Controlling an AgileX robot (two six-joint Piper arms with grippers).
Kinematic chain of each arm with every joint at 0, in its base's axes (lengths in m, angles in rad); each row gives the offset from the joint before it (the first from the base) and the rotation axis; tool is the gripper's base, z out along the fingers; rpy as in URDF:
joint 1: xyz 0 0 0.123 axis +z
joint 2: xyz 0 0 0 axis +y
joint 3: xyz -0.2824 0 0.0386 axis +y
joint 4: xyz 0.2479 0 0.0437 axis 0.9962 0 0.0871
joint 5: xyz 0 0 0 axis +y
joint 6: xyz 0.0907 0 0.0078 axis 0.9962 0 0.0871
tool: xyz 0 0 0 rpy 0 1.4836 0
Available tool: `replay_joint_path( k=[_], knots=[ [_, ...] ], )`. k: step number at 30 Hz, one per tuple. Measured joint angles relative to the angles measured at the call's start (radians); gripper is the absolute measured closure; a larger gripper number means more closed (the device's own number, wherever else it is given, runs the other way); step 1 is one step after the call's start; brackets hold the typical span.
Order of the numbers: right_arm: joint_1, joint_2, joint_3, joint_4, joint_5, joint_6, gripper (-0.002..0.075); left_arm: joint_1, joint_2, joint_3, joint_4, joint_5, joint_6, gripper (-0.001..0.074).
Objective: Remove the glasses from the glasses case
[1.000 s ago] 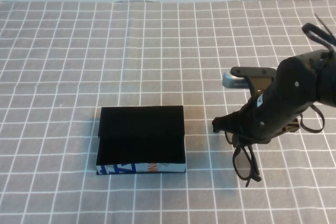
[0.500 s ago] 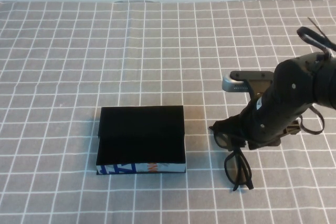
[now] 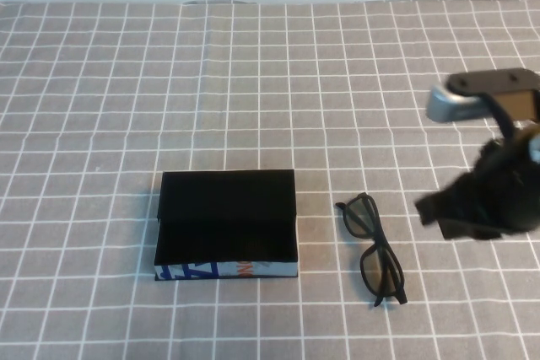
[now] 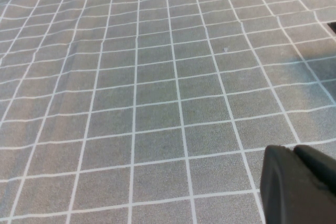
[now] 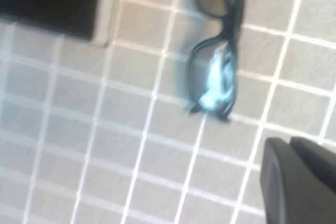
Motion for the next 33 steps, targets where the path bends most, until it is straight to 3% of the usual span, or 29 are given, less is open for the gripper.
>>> replay_joint_path(
  k=[10, 16, 21, 28, 33],
  knots=[
    [0.000, -0.267, 0.194, 0.062, 0.005, -0.079, 0.0742, 0.000, 0.000, 0.000, 0.000, 0.000, 0.000, 0.0739],
    [-0.002, -0.360, 0.310, 0.003, -0.105, -0.080, 0.0742, 0.000, 0.000, 0.000, 0.000, 0.000, 0.000, 0.0739],
    [-0.065, -0.467, 0.478, -0.031, -0.378, -0.080, 0.0742, 0.000, 0.000, 0.000, 0.000, 0.000, 0.000, 0.0739],
    [-0.329, -0.735, 0.848, -0.052, -0.903, -0.080, 0.0743, 0.000, 0.000, 0.000, 0.000, 0.000, 0.000, 0.0739],
    [-0.423, -0.975, 1.085, -0.052, -1.111, -0.080, 0.0743, 0.000, 0.000, 0.000, 0.000, 0.000, 0.000, 0.0739]
  ],
)
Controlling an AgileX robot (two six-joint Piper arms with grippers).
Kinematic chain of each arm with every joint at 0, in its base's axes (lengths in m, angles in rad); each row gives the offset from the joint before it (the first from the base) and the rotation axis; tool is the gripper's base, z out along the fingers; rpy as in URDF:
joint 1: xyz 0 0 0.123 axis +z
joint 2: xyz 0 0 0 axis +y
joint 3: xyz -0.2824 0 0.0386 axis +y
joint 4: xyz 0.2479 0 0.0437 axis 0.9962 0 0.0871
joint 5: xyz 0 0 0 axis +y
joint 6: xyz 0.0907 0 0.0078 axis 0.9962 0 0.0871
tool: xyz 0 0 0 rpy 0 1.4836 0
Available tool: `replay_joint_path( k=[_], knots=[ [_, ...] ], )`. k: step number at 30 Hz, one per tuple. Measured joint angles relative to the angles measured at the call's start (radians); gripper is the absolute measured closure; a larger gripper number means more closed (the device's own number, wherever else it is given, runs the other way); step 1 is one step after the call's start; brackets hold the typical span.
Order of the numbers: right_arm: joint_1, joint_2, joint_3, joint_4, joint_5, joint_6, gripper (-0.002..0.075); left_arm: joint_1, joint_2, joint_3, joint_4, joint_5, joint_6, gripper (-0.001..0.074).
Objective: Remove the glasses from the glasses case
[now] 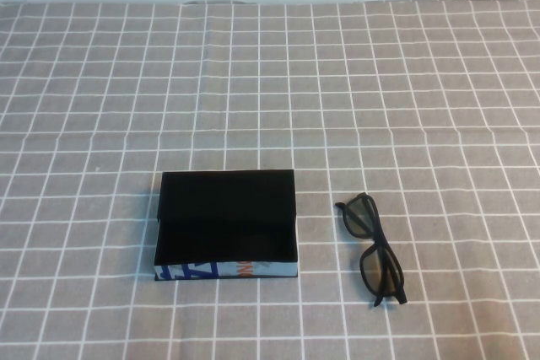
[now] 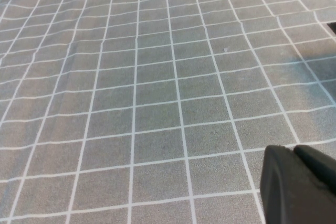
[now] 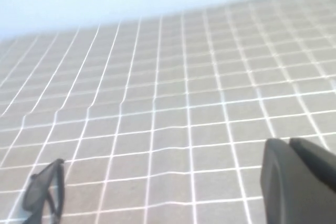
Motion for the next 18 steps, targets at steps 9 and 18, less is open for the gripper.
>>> replay_joint_path(
  k=[9, 18],
  knots=[
    [-0.010, -0.278, 0.050, -0.007, 0.208, 0.000, 0.0743, 0.000, 0.000, 0.000, 0.000, 0.000, 0.000, 0.0739],
    [-0.010, -0.363, 0.052, -0.017, 0.414, 0.000, 0.0743, 0.000, 0.000, 0.000, 0.000, 0.000, 0.000, 0.0739]
  ],
)
